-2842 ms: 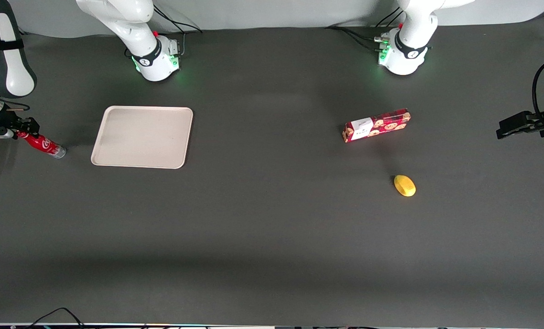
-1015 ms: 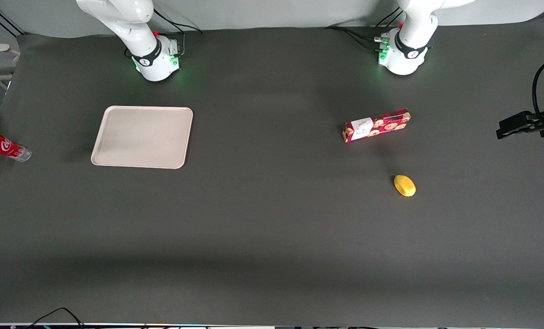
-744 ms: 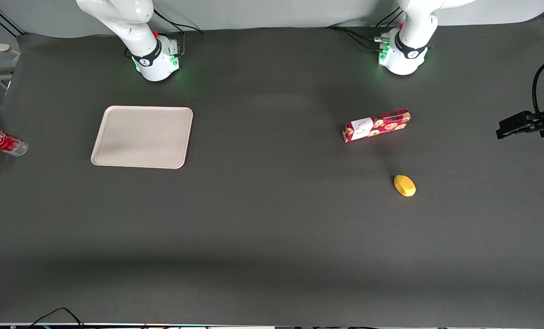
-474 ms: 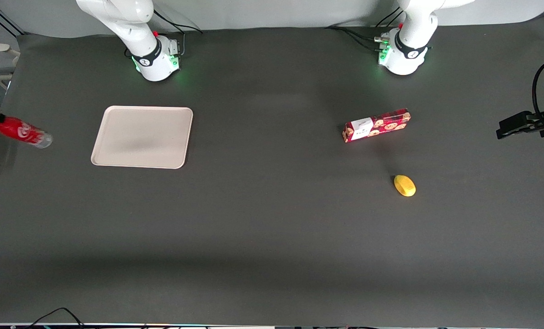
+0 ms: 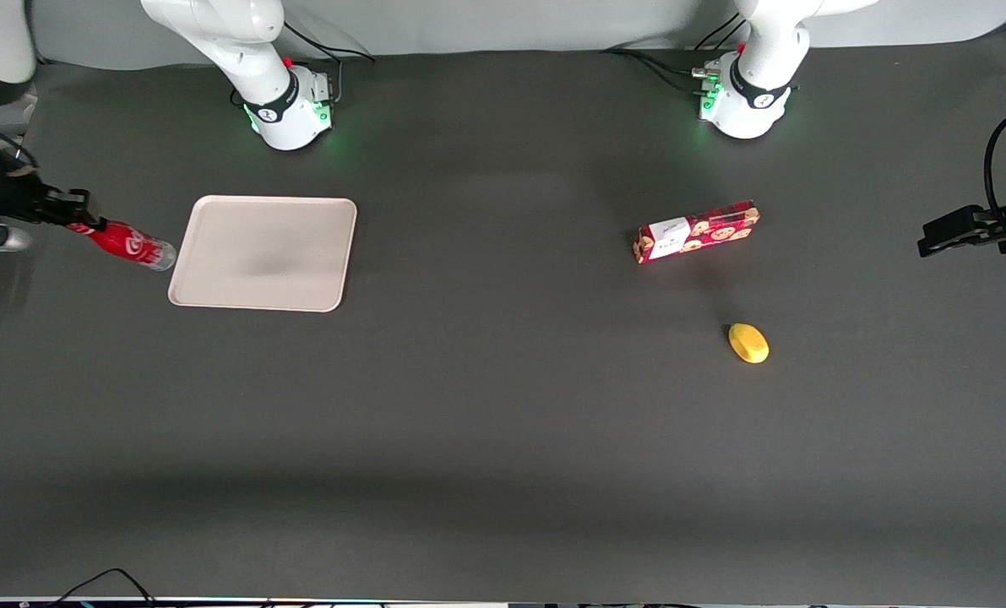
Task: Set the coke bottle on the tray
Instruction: 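Lift the bottle and carry it with the right gripper onto the tray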
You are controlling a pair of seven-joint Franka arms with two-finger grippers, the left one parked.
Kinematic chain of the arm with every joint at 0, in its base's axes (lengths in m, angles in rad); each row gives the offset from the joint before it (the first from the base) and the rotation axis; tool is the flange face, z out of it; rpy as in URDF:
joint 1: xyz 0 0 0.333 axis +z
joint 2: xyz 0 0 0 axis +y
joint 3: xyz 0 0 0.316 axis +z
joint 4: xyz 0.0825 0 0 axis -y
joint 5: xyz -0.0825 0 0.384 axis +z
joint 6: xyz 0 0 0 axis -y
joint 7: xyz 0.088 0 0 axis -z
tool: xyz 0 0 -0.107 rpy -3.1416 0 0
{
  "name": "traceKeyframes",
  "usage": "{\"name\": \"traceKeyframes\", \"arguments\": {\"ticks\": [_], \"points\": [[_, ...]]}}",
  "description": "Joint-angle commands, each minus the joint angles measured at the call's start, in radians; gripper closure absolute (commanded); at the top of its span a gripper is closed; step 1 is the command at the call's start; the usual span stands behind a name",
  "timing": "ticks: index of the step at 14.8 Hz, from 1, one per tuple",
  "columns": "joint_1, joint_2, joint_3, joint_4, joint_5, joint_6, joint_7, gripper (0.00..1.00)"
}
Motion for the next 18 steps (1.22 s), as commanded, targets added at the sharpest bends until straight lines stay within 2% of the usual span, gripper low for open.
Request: {"name": "traceKeyframes", "arguments": {"ticks": [1,5,8,13,18], "points": [[-0.005,-0.137,-0.004,-0.251,0.021,0.170,0.003,1.00],[-0.011,-0.147,-0.004,-0.448,0.001,0.400,-0.008,1.00],[-0.016,-0.134,-0.020,-0.514,-0.027,0.502,-0.038,1.00],[-0.031,-0.088,-0.083,-0.525,-0.061,0.568,-0.104,1.00],[-0.047,-0.048,-0.082,-0.539,-0.061,0.634,-0.104,1.00]]}}
